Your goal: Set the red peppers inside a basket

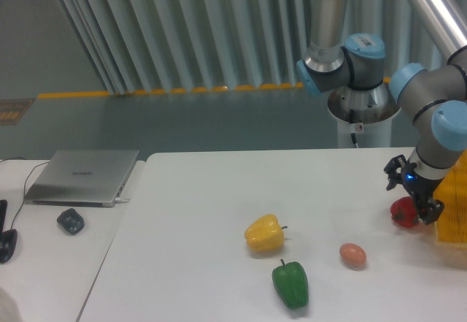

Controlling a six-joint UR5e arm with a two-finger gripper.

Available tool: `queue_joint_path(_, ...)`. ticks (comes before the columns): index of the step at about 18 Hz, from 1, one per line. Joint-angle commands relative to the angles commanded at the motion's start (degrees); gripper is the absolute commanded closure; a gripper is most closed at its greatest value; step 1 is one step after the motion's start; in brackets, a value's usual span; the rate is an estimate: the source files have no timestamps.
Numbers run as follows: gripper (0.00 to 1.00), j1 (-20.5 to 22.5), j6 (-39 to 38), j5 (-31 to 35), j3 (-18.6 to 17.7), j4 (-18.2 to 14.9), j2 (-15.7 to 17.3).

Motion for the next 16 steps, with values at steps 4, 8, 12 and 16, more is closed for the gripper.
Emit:
queue_joint_path(4, 0.00, 0.0, 0.2, 0.1, -0.1, 0.0, -0.4)
queue_joint_path(8, 0.35, -0.2, 0.2, 0.7, 0.1, 0.0, -0.3)
queue_joint_path(12, 0.48, -1.7, -0.1, 3.1, 0.5, 0.0, -0.3)
queue_joint_path(16, 0.52, -1.9, -0.4, 3.3, 2.2, -0.3, 0.1)
